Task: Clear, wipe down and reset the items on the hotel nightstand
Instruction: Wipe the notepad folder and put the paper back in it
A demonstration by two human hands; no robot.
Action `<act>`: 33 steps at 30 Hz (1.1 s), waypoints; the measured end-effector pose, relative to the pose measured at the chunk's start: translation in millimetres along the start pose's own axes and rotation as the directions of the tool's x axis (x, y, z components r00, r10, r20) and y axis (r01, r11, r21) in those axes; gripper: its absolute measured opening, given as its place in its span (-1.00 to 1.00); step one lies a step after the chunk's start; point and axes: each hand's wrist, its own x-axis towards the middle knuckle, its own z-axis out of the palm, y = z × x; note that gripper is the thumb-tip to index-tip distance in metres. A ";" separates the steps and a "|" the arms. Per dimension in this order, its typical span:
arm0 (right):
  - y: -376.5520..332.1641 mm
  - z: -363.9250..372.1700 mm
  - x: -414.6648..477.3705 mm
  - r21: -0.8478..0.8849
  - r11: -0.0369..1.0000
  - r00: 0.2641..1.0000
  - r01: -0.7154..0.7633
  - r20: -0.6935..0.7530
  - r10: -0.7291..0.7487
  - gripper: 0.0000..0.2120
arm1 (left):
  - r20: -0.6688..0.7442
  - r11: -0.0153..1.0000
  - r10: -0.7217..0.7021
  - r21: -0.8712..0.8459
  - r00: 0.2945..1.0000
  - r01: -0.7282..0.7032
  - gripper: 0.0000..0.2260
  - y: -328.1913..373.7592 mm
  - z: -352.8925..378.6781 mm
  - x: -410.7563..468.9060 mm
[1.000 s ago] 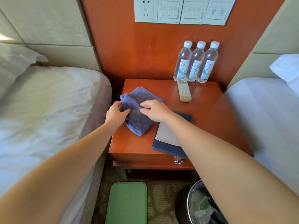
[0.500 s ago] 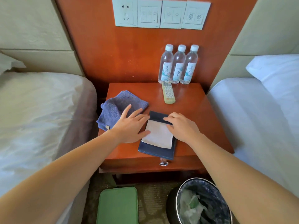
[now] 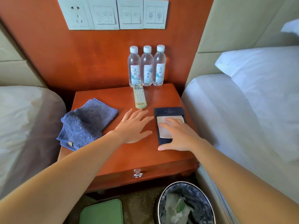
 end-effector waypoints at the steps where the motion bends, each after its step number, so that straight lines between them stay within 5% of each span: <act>1: 4.4 -1.6 3.3 0.025 1.000 1.000 -0.006 0.002 0.006 -0.15 | -0.053 0.999 -0.030 -0.029 0.998 0.029 -0.42 -6.4 0.0 1.2; 6: 15.8 -19.3 46.4 0.160 0.985 0.996 -0.058 -0.058 0.068 -0.30 | -0.063 0.983 -0.172 -0.082 0.983 0.167 -0.41 -35.4 1.2 3.2; 12: 18.6 -35.1 110.8 -0.016 0.997 0.989 -0.080 -0.127 0.077 -0.29 | -0.085 0.968 -0.234 -0.109 0.968 0.224 -0.42 -55.7 3.2 -1.0; 15: 9.7 -33.8 126.7 -0.079 0.994 0.975 -0.074 -0.216 0.055 -0.34 | -0.203 0.923 -0.376 -0.170 0.904 0.346 -0.45 -76.5 -0.8 -18.3; 17: -6.8 -30.6 130.3 -0.009 1.000 0.916 -0.022 -0.401 0.016 -0.44 | -0.252 0.864 -0.502 -0.188 0.828 0.467 -0.45 -98.2 -4.3 -38.6; 20: -47.6 -22.9 130.1 0.139 0.986 0.796 0.089 -0.606 0.014 -0.63 | -0.092 0.735 -0.672 -0.206 0.735 0.646 -0.42 -133.5 -10.9 -72.7; 22: -77.8 -11.2 128.5 0.198 0.965 0.851 0.172 -0.523 -0.044 -0.67 | 0.116 0.692 -0.689 -0.191 0.716 0.697 -0.42 -152.8 -13.0 -94.3; 24: -108.0 4.7 125.0 0.241 0.939 0.909 0.246 -0.392 -0.138 -0.63 | 0.225 0.709 -0.620 -0.249 0.751 0.660 -0.43 -163.0 -16.4 -110.8; 28: -160.8 31.3 112.2 0.241 0.914 0.941 0.327 -0.177 -0.290 -0.37 | 0.171 0.777 -0.468 -0.388 0.867 0.496 -0.64 -168.2 -21.8 -128.7; 33: -169.2 25.6 94.6 0.064 0.948 0.916 0.311 -0.286 -0.281 -0.70 | -0.120 0.716 -0.455 -0.638 0.882 0.283 -0.69 -158.8 -28.7 -130.2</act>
